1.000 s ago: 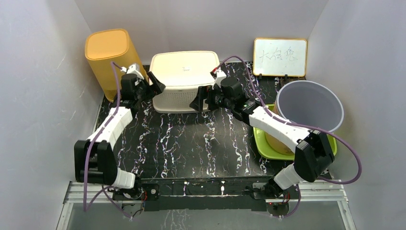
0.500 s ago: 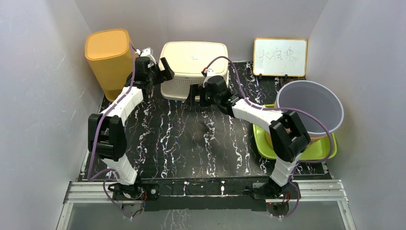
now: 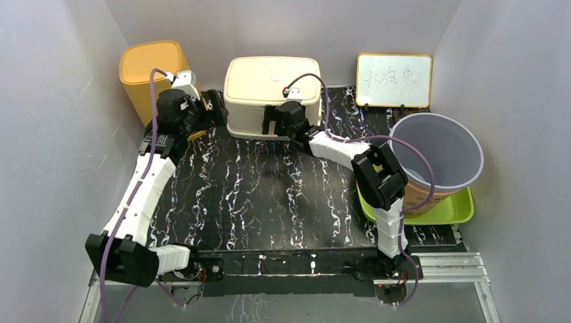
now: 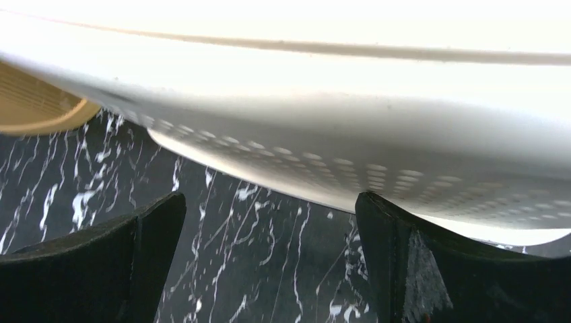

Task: Turn the large container upside down

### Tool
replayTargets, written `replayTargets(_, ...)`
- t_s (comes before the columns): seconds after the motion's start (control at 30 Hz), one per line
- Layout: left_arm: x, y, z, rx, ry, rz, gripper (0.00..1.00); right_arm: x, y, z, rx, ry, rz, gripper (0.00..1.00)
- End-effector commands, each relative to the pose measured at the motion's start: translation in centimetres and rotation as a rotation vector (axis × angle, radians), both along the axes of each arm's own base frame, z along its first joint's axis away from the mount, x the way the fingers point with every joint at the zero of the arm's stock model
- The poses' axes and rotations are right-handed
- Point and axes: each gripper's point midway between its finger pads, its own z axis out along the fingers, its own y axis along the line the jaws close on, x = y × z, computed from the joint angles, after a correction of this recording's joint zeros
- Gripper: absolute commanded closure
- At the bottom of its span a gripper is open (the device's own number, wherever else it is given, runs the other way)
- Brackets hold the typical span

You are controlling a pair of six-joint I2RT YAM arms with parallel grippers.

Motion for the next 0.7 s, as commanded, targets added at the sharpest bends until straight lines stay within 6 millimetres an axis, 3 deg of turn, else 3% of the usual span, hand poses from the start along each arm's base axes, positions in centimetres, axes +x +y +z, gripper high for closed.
replayTargets(0.0, -3.1, 0.7, -2.0, 0.042, 0.073, -0.009, 0.02, 4.7, -0.5, 5.2, 0.046, -0.194, -0.149, 0.02)
replayTargets(0.27, -4.6, 0.3, -2.8, 0.020, 0.076, -0.041, 0.02, 8.1, -0.1, 5.4, -0.008, -0.269, -0.197, 0.02)
replayTargets(0.5, -5.2, 0.1, -3.5, 0.024, 0.079, -0.061, 0.02, 10.2, -2.4, 6.3, -0.071, -0.307, -0.236, 0.02)
replayTargets(0.67, -5.7, 0.1, -4.1, 0.029, 0.099, -0.073, 0.02, 8.8, -2.3, 6.3, -0.115, -0.214, -0.145, 0.02)
